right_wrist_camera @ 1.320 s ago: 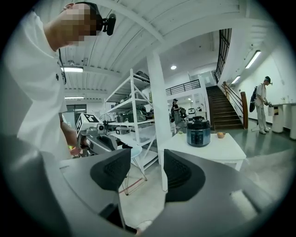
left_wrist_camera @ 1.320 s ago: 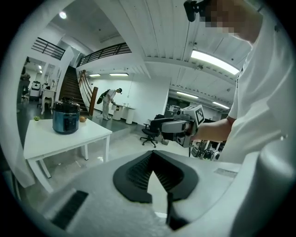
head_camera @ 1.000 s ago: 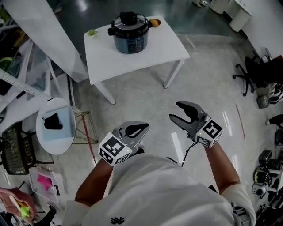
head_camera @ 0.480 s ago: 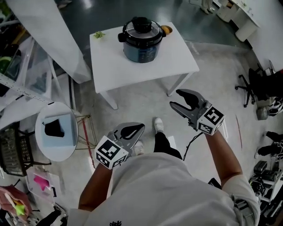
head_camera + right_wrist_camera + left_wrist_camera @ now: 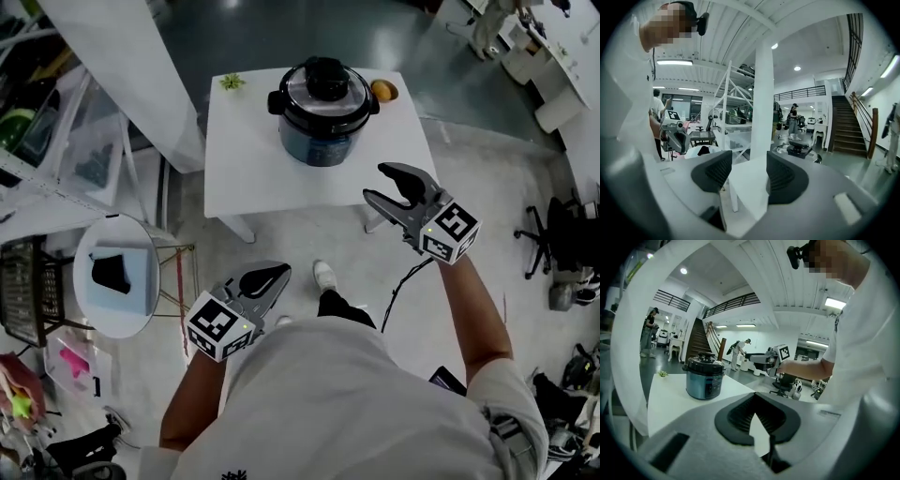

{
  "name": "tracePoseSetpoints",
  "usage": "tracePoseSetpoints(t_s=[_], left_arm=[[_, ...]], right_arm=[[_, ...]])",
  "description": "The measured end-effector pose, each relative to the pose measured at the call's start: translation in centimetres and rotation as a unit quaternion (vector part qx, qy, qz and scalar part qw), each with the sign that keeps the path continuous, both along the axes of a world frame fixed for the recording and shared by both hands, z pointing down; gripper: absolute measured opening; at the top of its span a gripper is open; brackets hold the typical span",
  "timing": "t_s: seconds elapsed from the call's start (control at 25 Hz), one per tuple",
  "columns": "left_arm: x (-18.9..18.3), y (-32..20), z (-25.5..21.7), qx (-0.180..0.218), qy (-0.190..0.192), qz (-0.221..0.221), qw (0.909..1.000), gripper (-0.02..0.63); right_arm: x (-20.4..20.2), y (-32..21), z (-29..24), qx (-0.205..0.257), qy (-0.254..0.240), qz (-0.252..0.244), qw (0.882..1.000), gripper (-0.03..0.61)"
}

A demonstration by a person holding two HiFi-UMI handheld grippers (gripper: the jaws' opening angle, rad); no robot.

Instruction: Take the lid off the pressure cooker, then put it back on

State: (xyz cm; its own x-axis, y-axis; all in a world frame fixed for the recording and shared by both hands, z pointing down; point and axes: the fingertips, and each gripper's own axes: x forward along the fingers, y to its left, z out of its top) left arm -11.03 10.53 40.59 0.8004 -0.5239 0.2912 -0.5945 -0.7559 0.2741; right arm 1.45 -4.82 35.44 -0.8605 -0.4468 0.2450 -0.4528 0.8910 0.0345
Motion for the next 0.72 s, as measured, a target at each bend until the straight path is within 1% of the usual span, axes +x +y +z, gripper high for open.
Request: tracePoseSetpoints(t_s=[0.2, 0.44, 0.72], left_arm=[[2.1, -5.9, -0.8, -0.003, 0.006, -0.046, 0.9989, 0.006], [5.3, -10.5, -1.1, -0.005, 0.000, -0.094, 0.9956, 0.006], [5.9, -14.3, -0.5, -0.015, -0.001, -0.159, 0.9872, 0.006]], right_arm=[[0.7, -7.7, -0.4, 0.005, 0.000, -0.047, 0.999, 0.252], [1.0, -15.3, -0.4, 0.011, 0.004, -0.108, 0.994, 0.284], [-0.8, -23.2, 1.1, 0.010, 0.017, -0.158, 0.987, 0.312]])
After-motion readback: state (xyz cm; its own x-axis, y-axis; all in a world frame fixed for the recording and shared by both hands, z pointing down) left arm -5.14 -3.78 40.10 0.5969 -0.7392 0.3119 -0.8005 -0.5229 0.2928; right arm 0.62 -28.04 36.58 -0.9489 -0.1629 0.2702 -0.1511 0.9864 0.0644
